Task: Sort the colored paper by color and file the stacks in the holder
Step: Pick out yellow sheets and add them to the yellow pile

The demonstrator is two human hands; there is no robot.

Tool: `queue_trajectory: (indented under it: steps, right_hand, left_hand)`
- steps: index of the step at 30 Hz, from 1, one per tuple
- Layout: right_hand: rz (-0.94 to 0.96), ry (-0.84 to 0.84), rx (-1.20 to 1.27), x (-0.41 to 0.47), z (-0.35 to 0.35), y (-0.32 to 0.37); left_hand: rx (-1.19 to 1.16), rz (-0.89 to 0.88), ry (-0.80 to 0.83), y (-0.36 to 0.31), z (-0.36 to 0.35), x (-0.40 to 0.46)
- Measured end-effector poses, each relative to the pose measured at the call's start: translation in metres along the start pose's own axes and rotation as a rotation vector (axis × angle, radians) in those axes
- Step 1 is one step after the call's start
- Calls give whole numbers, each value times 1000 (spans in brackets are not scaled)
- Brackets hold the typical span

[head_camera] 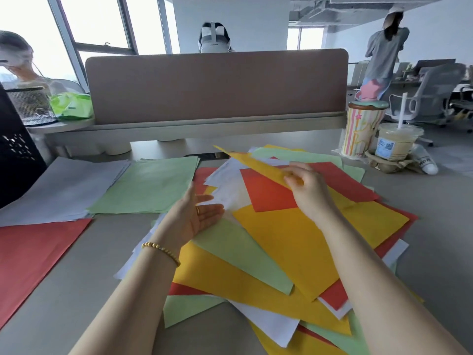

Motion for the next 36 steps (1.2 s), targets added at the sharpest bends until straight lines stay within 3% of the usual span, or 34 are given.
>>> queue_trajectory:
  steps: [5,8,10,12,15,18,20,22,26,28,32,36]
  right_hand:
    - [-60,623,232,-23,-21,16]
    - [-73,788,254,-31,-25,18]
    - [-80,775,310,-31,-24,19]
    - [-125,751,397,-30,-25,18]
    - [-235,656,507,-27,-30,16]
    - [-461,414,706,-20,-33,-2]
    - [-533,496,812,-27,-41,4]
    - [-510,596,637,-32,-51,15]
    - [-443,547,441,-36,-82,55]
    - [-416,571,360,-41,-104,74]
    - [-318,650,233,-62,-135,120]
    - [-220,679,7,-75,-160,141]
  left_hand:
    - [-162,21,19,-13,18,-3]
    - [-25,64,-48,-14,39,0]
    - [27,84,-36,-13,42,-4]
    - [227,67,-84,-11,38,-9]
    - [481,-106,-182,-15,32,-12]
    - [399,-144,-100,-24,38,-25]
    - [359,-147,-14,-32,50,-38]
    - [372,-147,19,-41,64,-51]
    - [465,-95,7,-53,96,-71]
    - [572,-63,-101,-59,120,-77]
    - [1025,-93,-555,-73,163,-92]
    - [1374,-175,-681,-64,174,-103]
Point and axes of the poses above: each hand's wrist, its own x-axis towards the middle knuckle, its own z-axis out of the back of the hand, y = z × x, the point moved 5 cm from there along x, towards the middle knuckle, and after that the axes turned 5 degrees about z, right-handed, at the moved point
